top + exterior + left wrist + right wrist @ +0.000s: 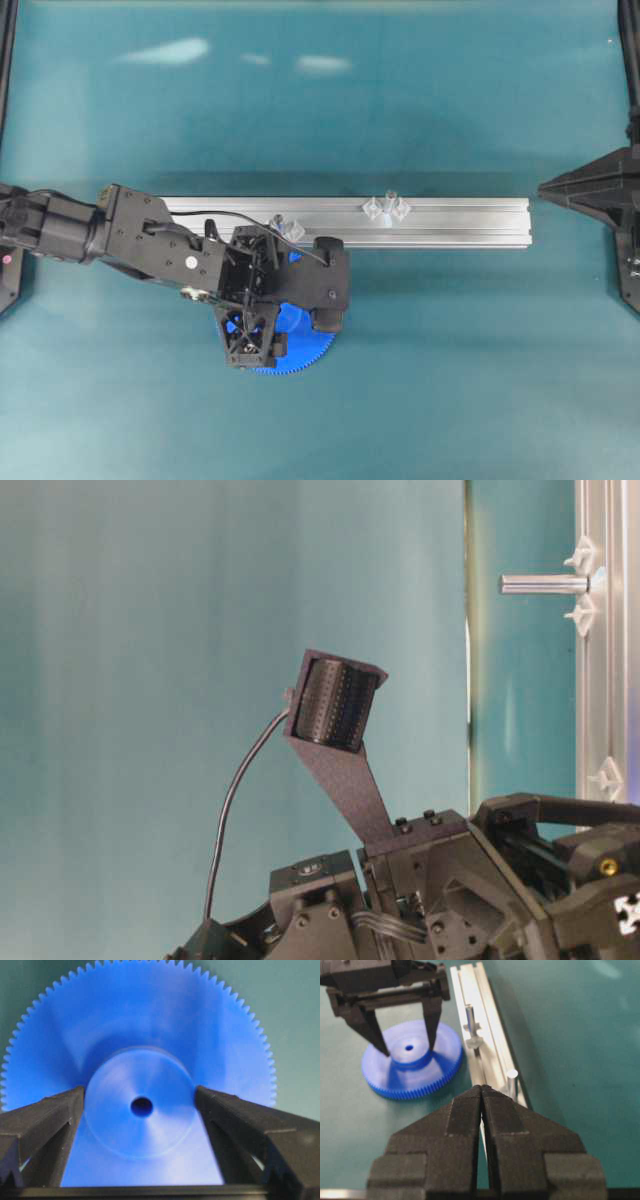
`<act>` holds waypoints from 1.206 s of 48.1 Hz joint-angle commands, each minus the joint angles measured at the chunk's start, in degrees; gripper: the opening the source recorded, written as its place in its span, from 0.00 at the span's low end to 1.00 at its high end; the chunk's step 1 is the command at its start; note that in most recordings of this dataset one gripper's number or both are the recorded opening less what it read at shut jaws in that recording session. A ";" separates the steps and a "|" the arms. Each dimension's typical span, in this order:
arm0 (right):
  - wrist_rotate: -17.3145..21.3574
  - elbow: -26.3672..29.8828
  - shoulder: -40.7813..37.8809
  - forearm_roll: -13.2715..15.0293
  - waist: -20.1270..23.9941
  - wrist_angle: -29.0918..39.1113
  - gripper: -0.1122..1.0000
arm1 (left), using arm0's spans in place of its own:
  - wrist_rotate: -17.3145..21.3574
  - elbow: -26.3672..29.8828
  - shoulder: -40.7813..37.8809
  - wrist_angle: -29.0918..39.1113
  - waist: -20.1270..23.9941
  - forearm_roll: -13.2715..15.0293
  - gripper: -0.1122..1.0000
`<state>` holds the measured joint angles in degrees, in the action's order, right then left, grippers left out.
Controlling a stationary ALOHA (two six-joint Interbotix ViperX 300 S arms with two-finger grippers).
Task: Insert the large gear onto the shaft.
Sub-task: 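Open the left gripper and close it around the blue gear's hub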
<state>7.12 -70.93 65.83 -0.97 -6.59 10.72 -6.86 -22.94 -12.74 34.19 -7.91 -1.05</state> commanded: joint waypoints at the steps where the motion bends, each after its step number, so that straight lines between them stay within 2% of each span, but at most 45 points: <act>1: 0.53 0.53 -0.26 -0.09 -0.18 -0.35 0.17 | 0.00 -0.09 0.44 0.09 -0.44 -0.18 0.95; 43: 0.53 0.18 0.35 -0.09 -0.26 -0.35 0.17 | -0.35 -0.70 -0.18 0.53 -0.70 -0.18 0.94; 48: 0.53 0.26 0.35 -0.09 -0.18 -0.35 0.17 | -0.26 -0.70 -0.44 0.97 -0.70 -0.18 0.90; 53: 0.53 0.26 0.35 -0.09 -0.26 -0.44 0.17 | -0.35 -0.35 -0.44 2.29 -0.70 -0.18 0.79; 58: 0.53 0.18 0.35 -0.09 -0.18 -0.44 0.17 | -0.26 0.35 -0.18 2.55 -0.70 -0.18 0.79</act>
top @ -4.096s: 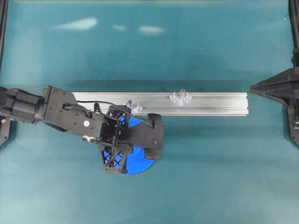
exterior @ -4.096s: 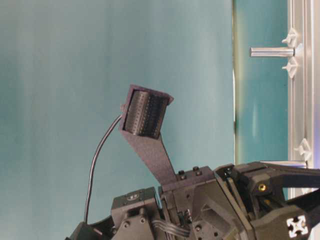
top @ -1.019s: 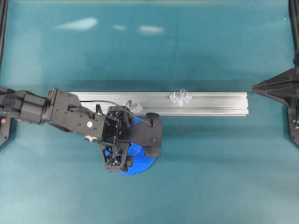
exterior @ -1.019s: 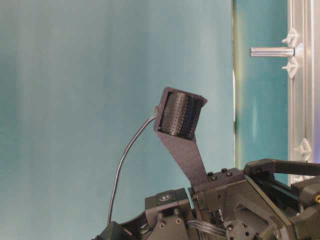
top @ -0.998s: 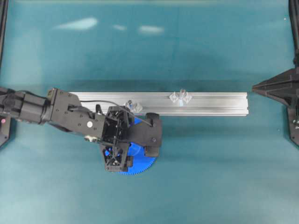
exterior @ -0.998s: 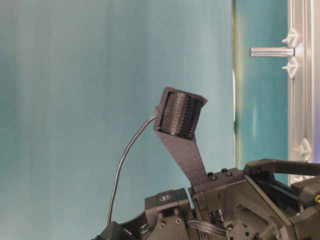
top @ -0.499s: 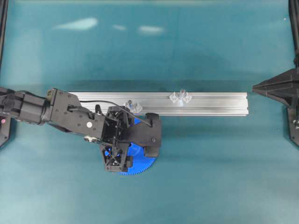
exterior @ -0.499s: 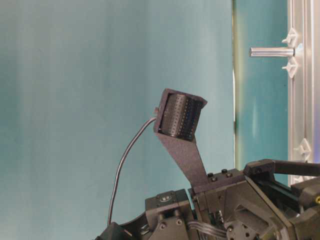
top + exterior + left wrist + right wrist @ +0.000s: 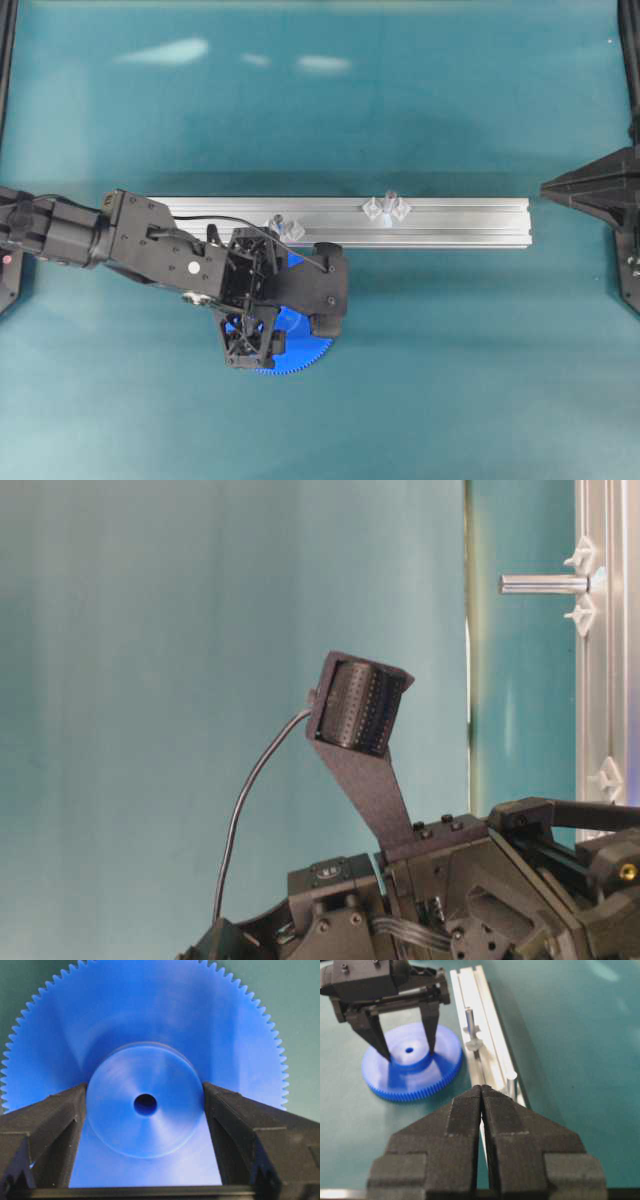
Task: Insert the large gear onto the shaft.
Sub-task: 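Open the left gripper and close it around the blue gear's hub, then lift the blue gear with the left gripper and carry it over the rail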
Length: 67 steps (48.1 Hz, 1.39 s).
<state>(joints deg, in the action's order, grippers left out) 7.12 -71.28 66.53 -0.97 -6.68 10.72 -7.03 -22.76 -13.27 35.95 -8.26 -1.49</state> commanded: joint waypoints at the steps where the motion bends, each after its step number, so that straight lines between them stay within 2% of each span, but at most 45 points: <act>1: 0.53 0.62 -0.35 -0.09 -0.09 -0.44 0.17 | -0.09 0.44 0.53 0.79 -0.35 0.26 0.79; 26: 0.53 0.62 -0.35 -0.09 -0.18 -0.53 0.17 | 0.00 1.85 1.05 3.43 -0.35 0.18 0.79; 51: 0.53 0.79 0.62 -0.09 -0.18 -0.26 0.17 | 1.32 9.76 4.22 14.41 -0.35 0.18 0.79; 67: 0.53 0.70 0.88 -0.09 -0.18 -0.26 0.17 | 4.57 16.00 5.71 20.83 0.44 0.18 0.79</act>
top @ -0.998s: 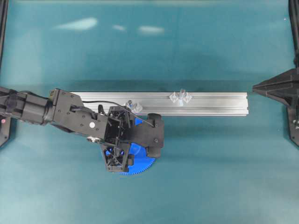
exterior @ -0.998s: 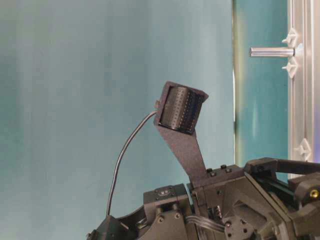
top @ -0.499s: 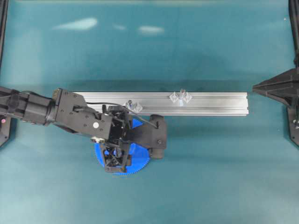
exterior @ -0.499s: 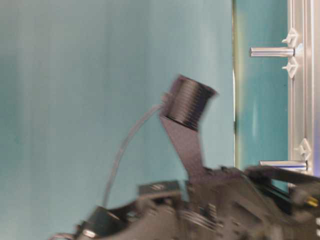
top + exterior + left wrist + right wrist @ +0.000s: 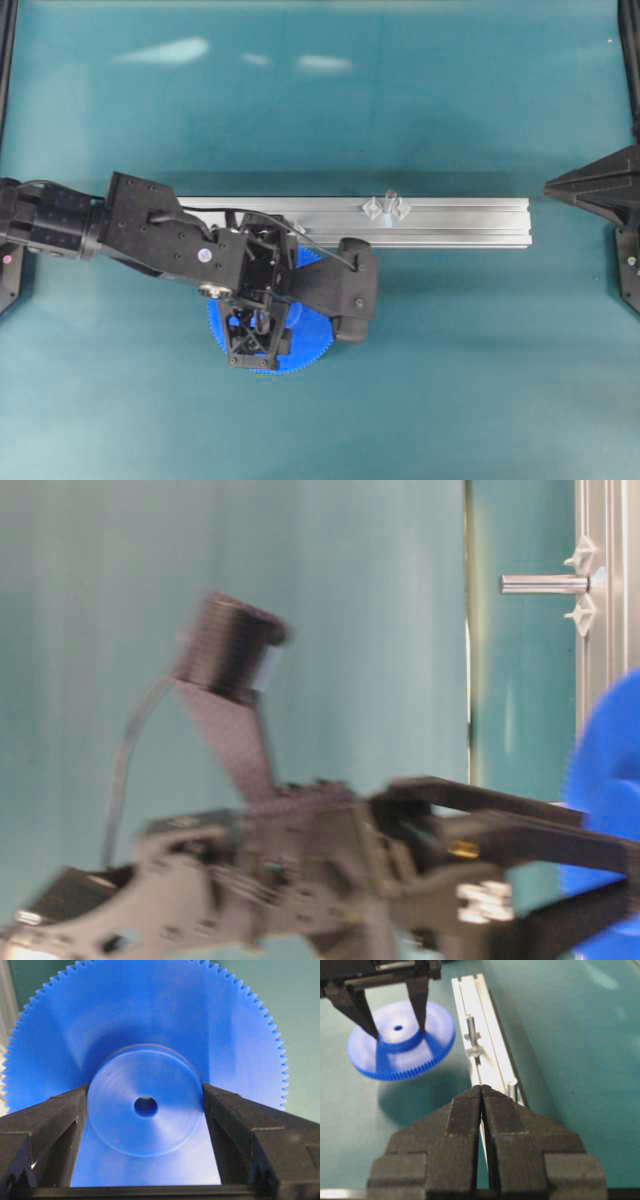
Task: Insert the large gear onto the shaft.
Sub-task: 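Lift the blue gear with the left gripper and carry it over the rail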
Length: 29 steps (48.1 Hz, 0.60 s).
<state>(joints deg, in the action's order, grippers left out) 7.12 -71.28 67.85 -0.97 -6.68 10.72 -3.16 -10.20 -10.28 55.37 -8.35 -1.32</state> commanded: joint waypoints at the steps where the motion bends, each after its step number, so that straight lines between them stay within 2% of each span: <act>1: 0.53 0.79 -0.44 -0.09 -0.18 -0.26 0.17 | 1.14 3.96 2.64 1.85 0.62 0.00 0.79; 8: 0.53 0.79 -0.44 -0.09 -0.18 -0.26 0.17 | 4.48 7.65 2.55 5.01 1.85 0.00 0.79; 29: 0.53 0.88 -0.53 -0.09 -0.18 -0.26 0.17 | 8.09 14.68 2.02 9.84 5.80 0.00 0.79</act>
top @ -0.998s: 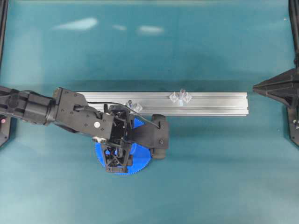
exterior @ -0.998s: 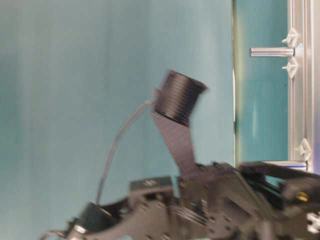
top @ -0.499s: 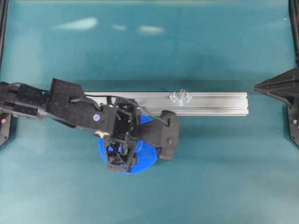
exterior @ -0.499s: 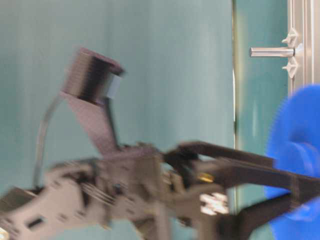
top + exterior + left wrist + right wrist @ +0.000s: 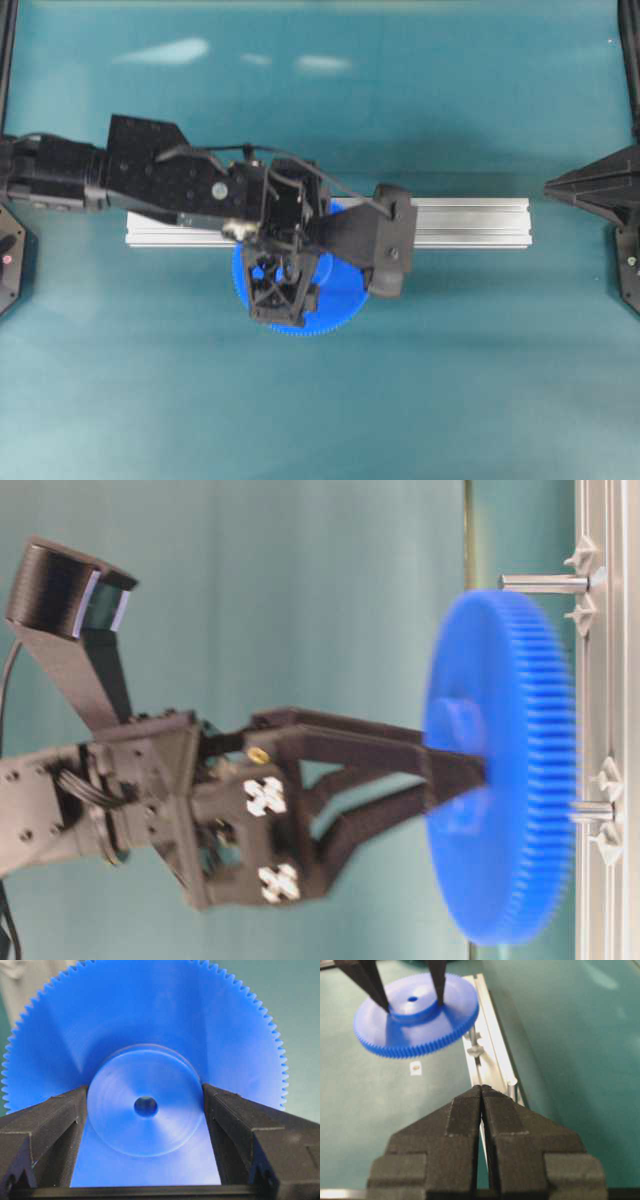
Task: Insert the large gear onto the shaft.
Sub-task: 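Lift the blue gear with the left gripper and carry it over the rail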
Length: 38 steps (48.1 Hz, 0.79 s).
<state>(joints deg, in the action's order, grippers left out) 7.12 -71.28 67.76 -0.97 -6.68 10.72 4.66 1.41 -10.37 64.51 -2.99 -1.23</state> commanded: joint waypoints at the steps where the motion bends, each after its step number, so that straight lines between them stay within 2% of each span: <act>1: 0.53 0.97 -0.35 -0.09 -0.18 -0.26 0.17 | 0.26 3.52 1.93 0.88 0.62 -0.09 0.79; 8: 0.53 0.97 -0.35 -0.09 -0.18 -0.26 0.17 | 0.79 6.33 1.05 1.14 1.67 -0.09 0.79; 18: 0.53 0.97 -0.09 -0.09 -0.18 -0.26 0.17 | 4.22 10.46 -1.14 1.32 3.34 -0.09 0.79; 38: 0.53 0.88 0.70 -0.09 -0.09 -0.26 0.17 | 7.65 17.58 -7.38 1.67 5.98 -0.09 0.79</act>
<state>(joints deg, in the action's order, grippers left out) 7.12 -71.28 68.91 -0.97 -6.68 10.72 11.95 16.00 -18.46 66.36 2.37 -1.23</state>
